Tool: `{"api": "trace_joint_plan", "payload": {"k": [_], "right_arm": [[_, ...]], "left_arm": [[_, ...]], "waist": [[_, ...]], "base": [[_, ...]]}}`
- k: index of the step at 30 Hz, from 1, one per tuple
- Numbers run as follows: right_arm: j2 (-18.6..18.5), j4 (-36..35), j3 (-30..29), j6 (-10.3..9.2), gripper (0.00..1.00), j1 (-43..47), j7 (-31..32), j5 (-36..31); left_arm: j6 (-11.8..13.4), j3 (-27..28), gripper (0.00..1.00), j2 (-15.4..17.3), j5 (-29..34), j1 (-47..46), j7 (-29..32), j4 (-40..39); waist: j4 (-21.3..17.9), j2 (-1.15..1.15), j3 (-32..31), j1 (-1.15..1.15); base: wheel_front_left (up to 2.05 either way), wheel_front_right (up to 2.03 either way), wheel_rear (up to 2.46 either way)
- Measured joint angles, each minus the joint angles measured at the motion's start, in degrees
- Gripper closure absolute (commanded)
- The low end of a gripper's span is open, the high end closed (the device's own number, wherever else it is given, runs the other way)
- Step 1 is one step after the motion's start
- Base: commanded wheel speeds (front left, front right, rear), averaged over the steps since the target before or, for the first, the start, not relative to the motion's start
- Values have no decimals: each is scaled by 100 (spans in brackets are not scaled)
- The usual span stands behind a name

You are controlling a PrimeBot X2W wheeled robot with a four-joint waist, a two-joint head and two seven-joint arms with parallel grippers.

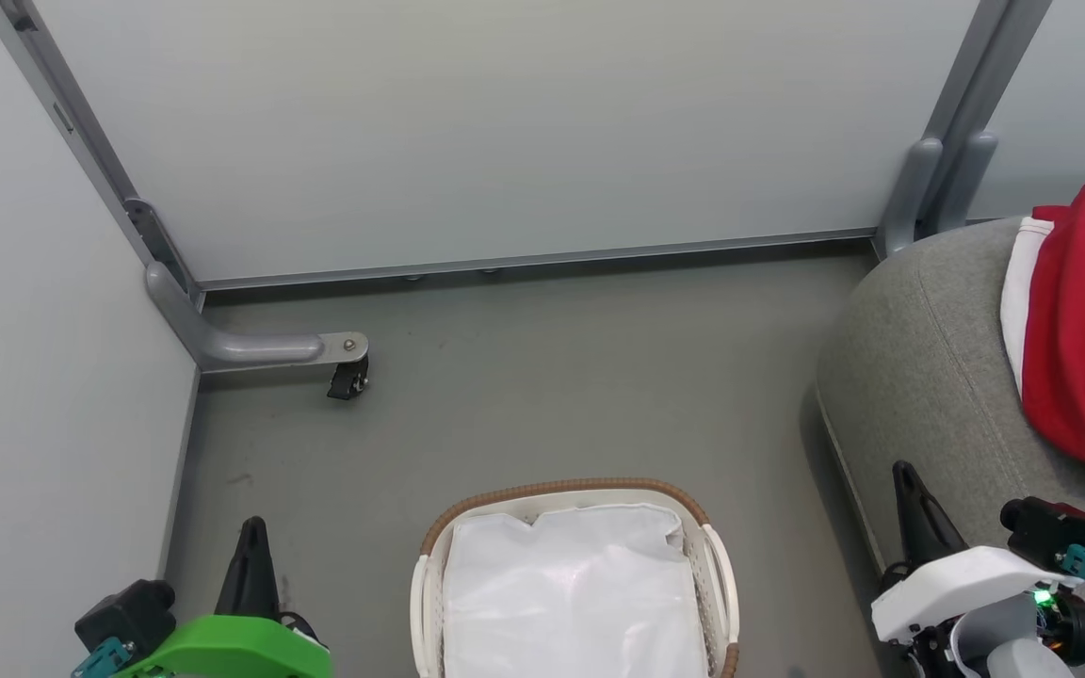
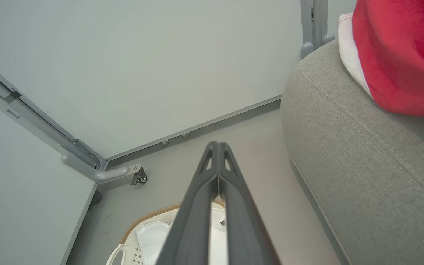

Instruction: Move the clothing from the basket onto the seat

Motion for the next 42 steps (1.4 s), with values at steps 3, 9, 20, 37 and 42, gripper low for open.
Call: {"api": "trace_joint_plan", "payload": {"k": [3,9,20,37,42], "right_arm": [[-1,-36,-11,0,100,0,73,312],[-3,-94,-36,0,100,0,212,890],[-10,-211,-91,0,100,0,455,1908],[-20,-337,-163,0,100,-2,761,3142],[-21,-374,-182,0,100,-3,846,3496]], "left_arm": [[-40,44,100,0,-252,-5,91,-24],[-55,141,100,0,-753,-26,224,-58],[-116,290,100,0,-1600,-130,479,-138],[-187,471,100,0,-2649,-222,784,-234],[-197,522,100,0,-2942,-261,858,-256]], "waist": [[-6,0,-2,0],[-18,0,-7,0],[-40,0,-15,0],[-72,0,-28,0],[-82,0,-32,0]], "base": [[0,0,0],[0,0,0],[0,0,0],[0,0,0],[0,0,0]]}}
